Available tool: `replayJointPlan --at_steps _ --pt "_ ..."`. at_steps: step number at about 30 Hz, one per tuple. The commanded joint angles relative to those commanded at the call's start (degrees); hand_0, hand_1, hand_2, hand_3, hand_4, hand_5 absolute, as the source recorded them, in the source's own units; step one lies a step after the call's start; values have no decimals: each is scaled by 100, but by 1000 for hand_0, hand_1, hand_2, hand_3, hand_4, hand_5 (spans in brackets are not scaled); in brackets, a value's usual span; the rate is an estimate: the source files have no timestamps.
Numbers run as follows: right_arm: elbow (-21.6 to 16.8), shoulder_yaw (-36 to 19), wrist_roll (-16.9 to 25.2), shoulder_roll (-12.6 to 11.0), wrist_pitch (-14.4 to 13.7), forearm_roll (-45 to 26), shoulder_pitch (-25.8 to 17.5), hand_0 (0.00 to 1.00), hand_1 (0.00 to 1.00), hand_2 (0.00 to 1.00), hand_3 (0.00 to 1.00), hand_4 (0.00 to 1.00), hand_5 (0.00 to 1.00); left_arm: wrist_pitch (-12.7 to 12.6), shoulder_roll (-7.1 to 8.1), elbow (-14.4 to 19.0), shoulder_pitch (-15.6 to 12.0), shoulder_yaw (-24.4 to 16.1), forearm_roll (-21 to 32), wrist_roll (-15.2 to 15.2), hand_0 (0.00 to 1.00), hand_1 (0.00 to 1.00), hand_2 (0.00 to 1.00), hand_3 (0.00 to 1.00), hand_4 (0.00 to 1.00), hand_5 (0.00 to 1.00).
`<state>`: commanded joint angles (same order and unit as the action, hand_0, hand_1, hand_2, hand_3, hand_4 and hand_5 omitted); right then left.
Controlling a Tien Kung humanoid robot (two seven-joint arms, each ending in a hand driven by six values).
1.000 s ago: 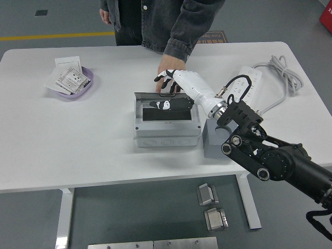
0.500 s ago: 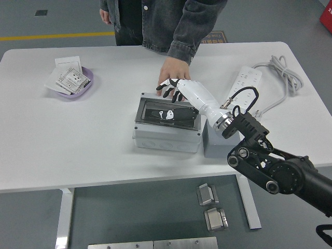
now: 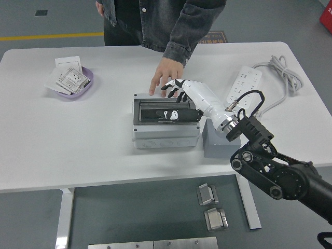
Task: Pick up the cylinder from the cube,place it in the box,flap close box
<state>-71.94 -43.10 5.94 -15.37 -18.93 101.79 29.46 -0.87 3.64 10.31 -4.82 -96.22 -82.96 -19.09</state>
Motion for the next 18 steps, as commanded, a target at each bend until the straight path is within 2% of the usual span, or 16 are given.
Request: replayJointPlan --at_steps 11,18 --pt "-622 -1411 86 42 -8 293 -1114 374 411 553 692 926 538 2 -15 0 2 -8 -7 0 620 613 557 592 672 262" --pt "-999 -2349 297 170 -38 -74 -1840 383 411 554 694 930 548 10 1 0 12 -3 -30 8 620 612 557 592 673 261"
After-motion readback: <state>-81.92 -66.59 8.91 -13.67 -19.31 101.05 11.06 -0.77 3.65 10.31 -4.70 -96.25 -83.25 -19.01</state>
